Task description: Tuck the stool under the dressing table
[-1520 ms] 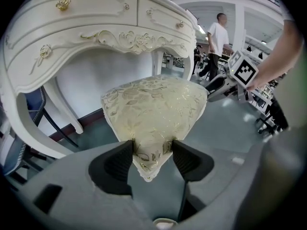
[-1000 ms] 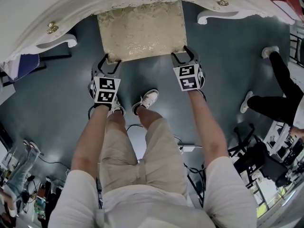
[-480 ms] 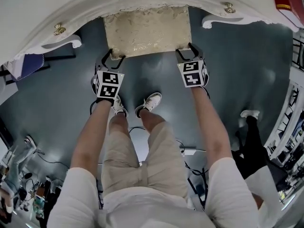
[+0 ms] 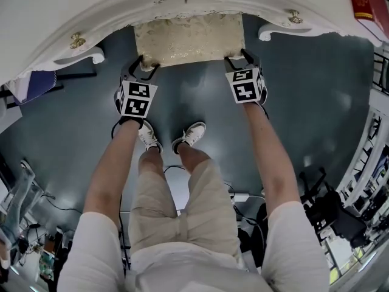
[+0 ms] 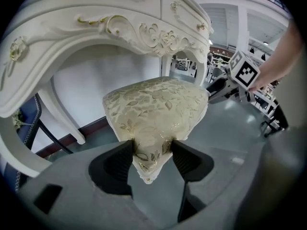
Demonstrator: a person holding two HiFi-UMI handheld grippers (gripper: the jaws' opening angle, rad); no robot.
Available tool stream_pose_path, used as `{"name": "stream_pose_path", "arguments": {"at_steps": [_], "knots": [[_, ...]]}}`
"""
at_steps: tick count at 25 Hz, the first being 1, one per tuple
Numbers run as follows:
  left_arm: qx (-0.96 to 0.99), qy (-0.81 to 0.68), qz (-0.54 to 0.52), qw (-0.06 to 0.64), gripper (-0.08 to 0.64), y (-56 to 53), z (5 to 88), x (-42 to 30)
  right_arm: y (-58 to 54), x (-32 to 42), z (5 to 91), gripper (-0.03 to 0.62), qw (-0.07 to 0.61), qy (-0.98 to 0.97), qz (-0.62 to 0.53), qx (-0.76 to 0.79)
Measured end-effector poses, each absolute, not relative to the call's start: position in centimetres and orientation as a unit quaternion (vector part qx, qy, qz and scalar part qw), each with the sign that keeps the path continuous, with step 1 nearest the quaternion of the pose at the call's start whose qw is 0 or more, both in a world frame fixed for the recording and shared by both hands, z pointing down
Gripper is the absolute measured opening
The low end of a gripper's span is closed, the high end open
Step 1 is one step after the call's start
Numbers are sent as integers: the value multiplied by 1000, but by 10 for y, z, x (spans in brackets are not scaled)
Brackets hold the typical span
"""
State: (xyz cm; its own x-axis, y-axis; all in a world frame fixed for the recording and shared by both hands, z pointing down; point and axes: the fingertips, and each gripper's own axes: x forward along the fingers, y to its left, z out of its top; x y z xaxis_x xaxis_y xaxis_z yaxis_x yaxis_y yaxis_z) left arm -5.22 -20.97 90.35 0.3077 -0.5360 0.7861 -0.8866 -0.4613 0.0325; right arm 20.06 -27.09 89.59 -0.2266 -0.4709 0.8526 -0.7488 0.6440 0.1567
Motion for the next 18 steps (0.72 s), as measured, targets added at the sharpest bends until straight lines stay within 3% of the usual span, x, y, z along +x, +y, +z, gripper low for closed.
{"name": "stream_pose_path", "arguments": {"at_steps": [18], "knots": [[777,-467,354,230,259,-248,903,-57,-310,194,896,233,492,-766,142,388]]}}
